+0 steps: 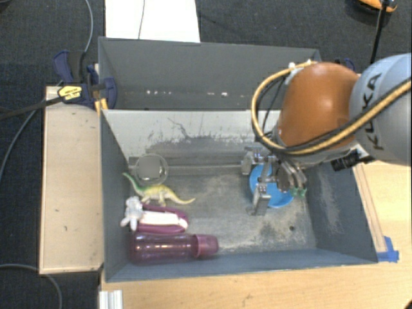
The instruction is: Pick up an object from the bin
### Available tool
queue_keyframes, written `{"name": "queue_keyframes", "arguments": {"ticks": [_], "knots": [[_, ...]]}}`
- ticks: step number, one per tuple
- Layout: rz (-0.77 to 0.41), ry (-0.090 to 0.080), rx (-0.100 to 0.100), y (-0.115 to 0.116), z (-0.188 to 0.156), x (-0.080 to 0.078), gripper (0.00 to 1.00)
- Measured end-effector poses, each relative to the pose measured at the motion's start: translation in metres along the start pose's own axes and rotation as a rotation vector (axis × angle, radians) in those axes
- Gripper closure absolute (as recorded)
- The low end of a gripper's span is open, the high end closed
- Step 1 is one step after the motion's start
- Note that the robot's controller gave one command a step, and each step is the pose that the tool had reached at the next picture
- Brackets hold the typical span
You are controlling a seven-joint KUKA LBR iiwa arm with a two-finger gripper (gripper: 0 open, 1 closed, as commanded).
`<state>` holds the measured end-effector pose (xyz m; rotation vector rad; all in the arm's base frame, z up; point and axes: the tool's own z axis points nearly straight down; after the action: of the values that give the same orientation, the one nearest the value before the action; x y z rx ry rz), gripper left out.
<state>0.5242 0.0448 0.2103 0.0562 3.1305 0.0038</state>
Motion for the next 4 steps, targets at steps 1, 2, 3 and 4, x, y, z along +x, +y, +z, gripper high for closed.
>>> {"name": "queue_keyframes", "arguments": {"ticks": [1,2,3,4], "knots": [[-0.042,0.018,0.002,-0.033,-0.017,-0.013,0.00],[-0.053,-0.010,0.002,-0.047,-0.043,-0.029,0.00],[-0.049,0.001,0.001,-0.053,0.009,-0.026,0.00],[-0.127,-0.010,0.002,-0.065,0.064,-0.026,0.00]]}}
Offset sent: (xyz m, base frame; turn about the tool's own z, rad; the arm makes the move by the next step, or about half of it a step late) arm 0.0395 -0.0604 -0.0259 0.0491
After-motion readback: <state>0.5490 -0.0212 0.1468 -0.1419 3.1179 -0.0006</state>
